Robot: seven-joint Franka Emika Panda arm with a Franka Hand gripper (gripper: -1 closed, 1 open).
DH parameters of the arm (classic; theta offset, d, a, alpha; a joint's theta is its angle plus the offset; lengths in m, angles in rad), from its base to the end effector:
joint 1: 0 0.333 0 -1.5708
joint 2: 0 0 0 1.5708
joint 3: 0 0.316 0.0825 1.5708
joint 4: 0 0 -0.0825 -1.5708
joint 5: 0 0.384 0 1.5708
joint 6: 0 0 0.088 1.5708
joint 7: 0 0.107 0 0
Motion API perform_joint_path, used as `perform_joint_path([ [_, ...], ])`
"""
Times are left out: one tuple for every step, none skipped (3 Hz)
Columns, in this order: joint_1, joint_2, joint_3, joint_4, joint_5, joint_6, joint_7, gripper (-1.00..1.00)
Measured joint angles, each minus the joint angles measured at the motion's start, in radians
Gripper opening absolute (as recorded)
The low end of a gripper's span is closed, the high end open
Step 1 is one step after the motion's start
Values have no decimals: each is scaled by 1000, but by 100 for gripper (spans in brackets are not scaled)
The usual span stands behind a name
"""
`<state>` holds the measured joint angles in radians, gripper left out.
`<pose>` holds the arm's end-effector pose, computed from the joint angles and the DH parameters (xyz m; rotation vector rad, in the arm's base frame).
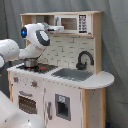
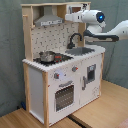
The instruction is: Play with the kitchen
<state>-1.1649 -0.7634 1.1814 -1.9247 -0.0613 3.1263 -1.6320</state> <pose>0.4952 0.2652 0.7072 0.6839 1.4550 0.4902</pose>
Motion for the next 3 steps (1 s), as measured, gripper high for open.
perform_joint_path([
  [-10,1,13,8,3,3,15,-100],
  [67,2,-39,-39,6,6,22,-100],
  [138,2,-88,-88,6,21,18,-100],
])
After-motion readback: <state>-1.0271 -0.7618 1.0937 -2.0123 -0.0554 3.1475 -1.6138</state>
